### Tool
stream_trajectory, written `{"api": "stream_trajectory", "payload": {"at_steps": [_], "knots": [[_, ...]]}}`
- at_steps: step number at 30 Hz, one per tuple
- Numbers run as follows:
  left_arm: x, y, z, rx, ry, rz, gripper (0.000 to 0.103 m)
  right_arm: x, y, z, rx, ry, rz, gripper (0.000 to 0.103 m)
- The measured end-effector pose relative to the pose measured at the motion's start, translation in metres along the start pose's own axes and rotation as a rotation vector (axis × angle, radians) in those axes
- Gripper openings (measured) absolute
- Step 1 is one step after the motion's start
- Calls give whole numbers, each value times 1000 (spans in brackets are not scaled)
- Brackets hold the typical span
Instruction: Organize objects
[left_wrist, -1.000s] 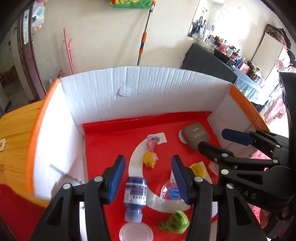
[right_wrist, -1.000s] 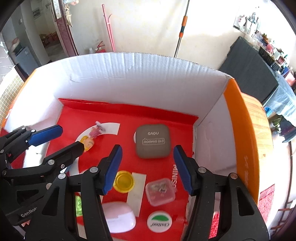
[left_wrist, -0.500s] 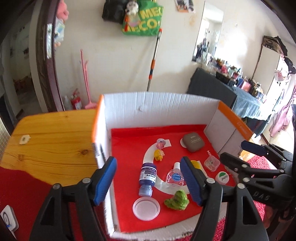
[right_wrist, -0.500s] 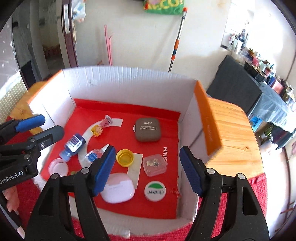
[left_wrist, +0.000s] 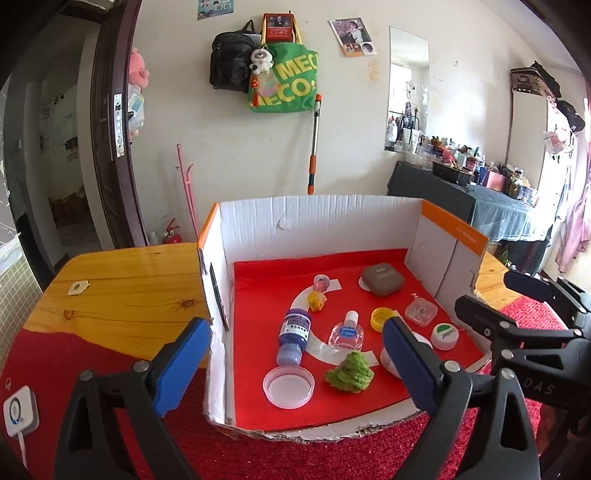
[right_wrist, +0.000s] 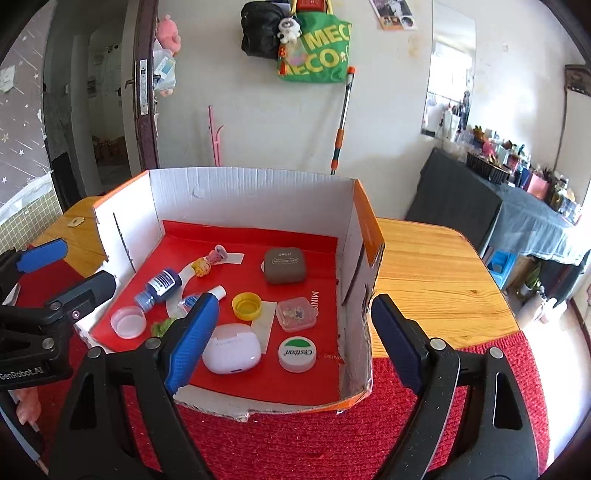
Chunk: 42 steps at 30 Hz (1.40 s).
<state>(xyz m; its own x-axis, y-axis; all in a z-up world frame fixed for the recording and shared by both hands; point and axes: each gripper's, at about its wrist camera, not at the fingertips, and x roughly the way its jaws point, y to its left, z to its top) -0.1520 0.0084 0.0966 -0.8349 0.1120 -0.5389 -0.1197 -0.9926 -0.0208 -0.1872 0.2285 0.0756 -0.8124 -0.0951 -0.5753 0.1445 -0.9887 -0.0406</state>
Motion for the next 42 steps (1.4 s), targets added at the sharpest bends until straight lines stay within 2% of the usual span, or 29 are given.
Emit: {"api": "stream_trajectory", "payload": {"at_steps": [6,12,17,21,24,42], "knots": [[11,2,-11,-9,-5,36,97,2,1,-13,-7,-34,-4,85],[13,0,-17,7,-31,53,97,10,-6,-20,30,-23,4,87],[17,1,-20,2,-27,48,97,15,-10,-25,34,-20,-20,87],[21,-1,-22,11,-14,50,97,19,-12,-29,48,-10,-6,87],[22,0,-23,4,-10,47,102,20,-12,-31,45,-8,-9,87],[25,3,-25,-26,13,32,103,20,-13,-32,45,-5,-5,91]]}}
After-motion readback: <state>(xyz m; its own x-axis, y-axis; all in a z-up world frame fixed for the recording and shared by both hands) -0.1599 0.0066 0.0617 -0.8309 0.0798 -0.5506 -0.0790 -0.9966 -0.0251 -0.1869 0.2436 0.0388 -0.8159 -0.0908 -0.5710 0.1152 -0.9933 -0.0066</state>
